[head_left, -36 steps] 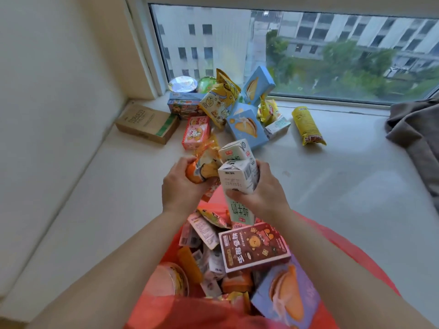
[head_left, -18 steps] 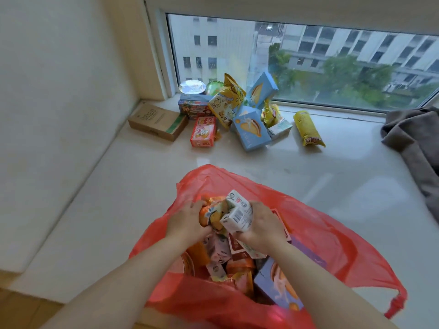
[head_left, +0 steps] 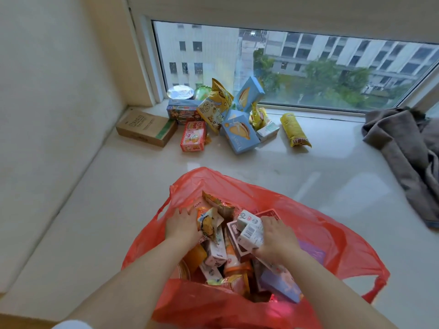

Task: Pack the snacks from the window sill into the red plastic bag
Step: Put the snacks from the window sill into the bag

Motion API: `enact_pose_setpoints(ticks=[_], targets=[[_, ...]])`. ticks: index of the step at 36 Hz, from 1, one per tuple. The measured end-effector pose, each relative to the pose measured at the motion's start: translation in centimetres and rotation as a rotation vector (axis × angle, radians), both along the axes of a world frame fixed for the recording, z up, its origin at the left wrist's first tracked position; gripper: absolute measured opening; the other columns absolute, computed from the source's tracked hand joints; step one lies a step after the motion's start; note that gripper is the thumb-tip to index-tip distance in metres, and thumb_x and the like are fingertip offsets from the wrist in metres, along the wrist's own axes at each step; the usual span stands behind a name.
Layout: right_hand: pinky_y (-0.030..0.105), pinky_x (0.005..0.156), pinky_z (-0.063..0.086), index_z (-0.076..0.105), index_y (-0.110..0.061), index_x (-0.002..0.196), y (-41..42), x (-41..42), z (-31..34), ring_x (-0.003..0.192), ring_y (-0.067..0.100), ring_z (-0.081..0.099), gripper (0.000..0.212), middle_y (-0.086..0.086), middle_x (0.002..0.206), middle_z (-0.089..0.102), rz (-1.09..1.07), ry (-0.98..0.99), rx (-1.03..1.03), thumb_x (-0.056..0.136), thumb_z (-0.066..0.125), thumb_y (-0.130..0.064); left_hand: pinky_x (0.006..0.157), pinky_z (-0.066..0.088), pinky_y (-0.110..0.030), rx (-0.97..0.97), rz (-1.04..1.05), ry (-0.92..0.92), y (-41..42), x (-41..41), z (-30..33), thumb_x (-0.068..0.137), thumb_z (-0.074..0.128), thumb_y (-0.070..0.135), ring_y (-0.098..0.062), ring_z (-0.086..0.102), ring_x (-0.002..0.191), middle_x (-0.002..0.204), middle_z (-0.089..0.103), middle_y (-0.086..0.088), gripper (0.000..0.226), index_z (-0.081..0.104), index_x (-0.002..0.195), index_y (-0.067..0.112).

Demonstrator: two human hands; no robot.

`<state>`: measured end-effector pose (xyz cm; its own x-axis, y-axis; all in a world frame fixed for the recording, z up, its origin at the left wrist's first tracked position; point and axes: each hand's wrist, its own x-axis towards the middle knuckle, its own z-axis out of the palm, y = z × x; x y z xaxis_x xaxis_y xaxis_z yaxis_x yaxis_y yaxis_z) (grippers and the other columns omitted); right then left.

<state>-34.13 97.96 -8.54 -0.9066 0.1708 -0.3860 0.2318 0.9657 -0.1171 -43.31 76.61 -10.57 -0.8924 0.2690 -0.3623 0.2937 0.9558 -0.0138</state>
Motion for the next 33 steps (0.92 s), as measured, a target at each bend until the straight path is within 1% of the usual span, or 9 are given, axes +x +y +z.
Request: enact_pose_setpoints(ticks=[2,6,9,14,16,20,26,29,33], targets=[[0.036,0.094,0.036,0.031,-0.017,0.135,0.9,1.2,0.2,0.119,0.023,0.044,0.091,0.002,0.132,0.044,-0.010,-0.015,0.022,0.068,0.041,-0.077,0.104,0.036,-0.038,0.002,-0.036,0.023,0.2,0.2,-0.4,0.087,0.053,0.049,-0.028,0.032,0.134,0.144,0.037,-0.008,0.068,0.027,0.143,0.020],[0.036,0.094,0.035,0.029,-0.017,0.136,1.7,2.8,-0.1,0.117,0.021,0.042,0.090,0.002,0.132,0.042,0.081,-0.007,0.090,0.072,0.045,-0.079,0.107,0.029,-0.043,0.046,-0.146,-0.041,0.8,1.0,-1.5,0.088,0.046,0.057,-0.029,0.025,0.137,0.149,0.029,-0.008,0.073,0.021,0.147,0.023],[0.037,0.096,0.034,0.029,-0.017,0.137,2.0,3.1,0.2,0.118,0.022,0.040,0.090,0.002,0.132,0.041,0.148,-0.020,0.112,0.073,0.046,-0.078,0.106,0.028,-0.044,0.032,-0.185,-0.061,1.4,1.3,-1.6,0.090,0.040,0.060,-0.029,0.024,0.138,0.149,0.030,-0.009,0.072,0.020,0.148,0.023],[0.039,0.102,0.033,0.022,-0.019,0.141,2.8,3.6,0.6,0.123,0.021,0.039,0.094,0.001,0.136,0.038,0.175,-0.095,0.103,0.071,0.055,-0.072,0.108,0.027,-0.043,0.060,-0.108,0.002,1.0,1.1,-1.5,0.093,0.042,0.052,-0.028,0.024,0.137,0.147,0.032,-0.008,0.065,0.023,0.147,0.022],[0.038,0.102,0.033,0.021,-0.019,0.141,2.9,3.8,0.5,0.121,0.020,0.040,0.096,0.001,0.135,0.039,0.191,-0.105,0.114,0.070,0.057,-0.073,0.111,0.025,-0.043,0.071,-0.127,0.035,0.8,1.3,-1.4,0.093,0.046,0.047,-0.027,0.024,0.137,0.147,0.031,-0.008,0.064,0.022,0.147,0.021],[0.036,0.099,0.035,0.022,-0.020,0.140,2.9,4.0,0.1,0.117,0.019,0.040,0.095,0.000,0.131,0.039,0.219,-0.092,0.133,0.069,0.061,-0.069,0.116,0.015,-0.044,0.099,-0.191,0.051,1.0,1.9,-1.1,0.092,0.047,0.039,-0.027,0.021,0.139,0.148,0.030,-0.006,0.063,0.020,0.147,0.024],[0.035,0.103,0.032,0.021,-0.024,0.140,4.0,5.1,0.1,0.118,0.017,0.038,0.097,-0.003,0.131,0.037,0.309,-0.121,0.091,0.065,0.059,-0.072,0.115,0.015,-0.041,0.139,-0.231,0.065,2.0,3.4,-0.6,0.093,0.043,0.042,-0.023,0.026,0.138,0.146,0.036,-0.001,0.059,0.023,0.147,0.025],[0.036,0.103,0.032,0.028,-0.029,0.134,4.2,5.7,0.2,0.122,0.017,0.034,0.087,-0.004,0.134,0.036,0.424,-0.177,0.101,0.064,0.069,-0.061,0.112,0.021,-0.041,0.150,-0.194,0.063,2.3,3.8,-0.5,0.094,0.040,0.048,-0.023,0.030,0.135,0.144,0.039,-0.001,0.058,0.026,0.146,0.025],[0.040,0.111,0.025,0.018,-0.028,0.145,3.8,6.7,0.1,0.131,0.021,0.029,0.104,-0.002,0.141,0.032,0.466,-0.258,0.102,0.062,0.076,-0.056,0.114,0.019,-0.040,0.166,-0.151,0.079,2.6,4.7,-0.2,0.094,0.039,0.049,-0.022,0.032,0.133,0.142,0.042,0.000,0.055,0.030,0.144,0.026]])
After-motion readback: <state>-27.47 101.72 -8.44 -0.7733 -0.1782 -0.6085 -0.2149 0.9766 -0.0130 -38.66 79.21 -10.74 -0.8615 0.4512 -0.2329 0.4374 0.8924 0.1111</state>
